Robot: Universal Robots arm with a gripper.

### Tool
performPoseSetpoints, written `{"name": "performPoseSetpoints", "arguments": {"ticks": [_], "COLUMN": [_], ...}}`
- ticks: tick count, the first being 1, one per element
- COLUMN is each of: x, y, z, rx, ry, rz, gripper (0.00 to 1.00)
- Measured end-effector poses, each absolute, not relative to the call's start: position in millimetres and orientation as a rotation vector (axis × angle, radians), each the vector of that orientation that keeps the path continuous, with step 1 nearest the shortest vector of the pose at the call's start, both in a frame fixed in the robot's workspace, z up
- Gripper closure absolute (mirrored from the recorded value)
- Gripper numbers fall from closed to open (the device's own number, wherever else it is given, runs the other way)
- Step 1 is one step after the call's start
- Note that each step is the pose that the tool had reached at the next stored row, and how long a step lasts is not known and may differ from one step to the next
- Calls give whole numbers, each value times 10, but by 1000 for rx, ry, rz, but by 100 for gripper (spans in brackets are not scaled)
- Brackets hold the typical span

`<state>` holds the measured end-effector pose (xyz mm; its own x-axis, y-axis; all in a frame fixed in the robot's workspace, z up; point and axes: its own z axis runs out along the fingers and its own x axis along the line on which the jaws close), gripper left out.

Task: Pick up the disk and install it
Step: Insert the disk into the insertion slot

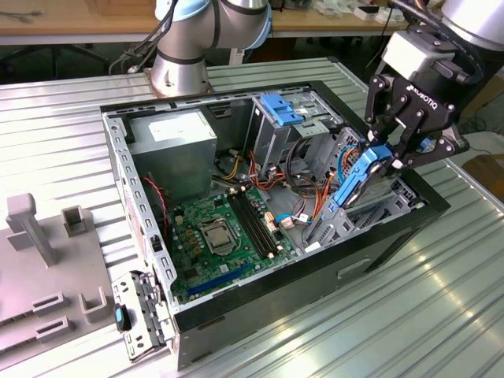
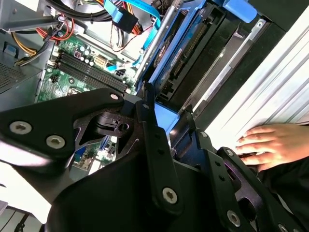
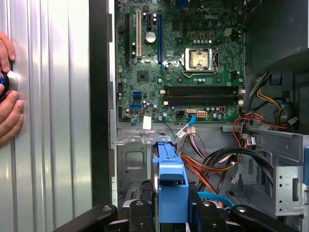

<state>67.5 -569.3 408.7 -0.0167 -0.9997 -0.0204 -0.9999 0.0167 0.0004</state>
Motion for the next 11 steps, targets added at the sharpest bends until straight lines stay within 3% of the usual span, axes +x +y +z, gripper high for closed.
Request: {"name": "performPoseSetpoints", "arguments": {"ticks": [11], "x": [675], "y": [-5693], "z": [3940], "rx": [-2193], "ry": [2230], "rz": [23], "gripper": [63]}}
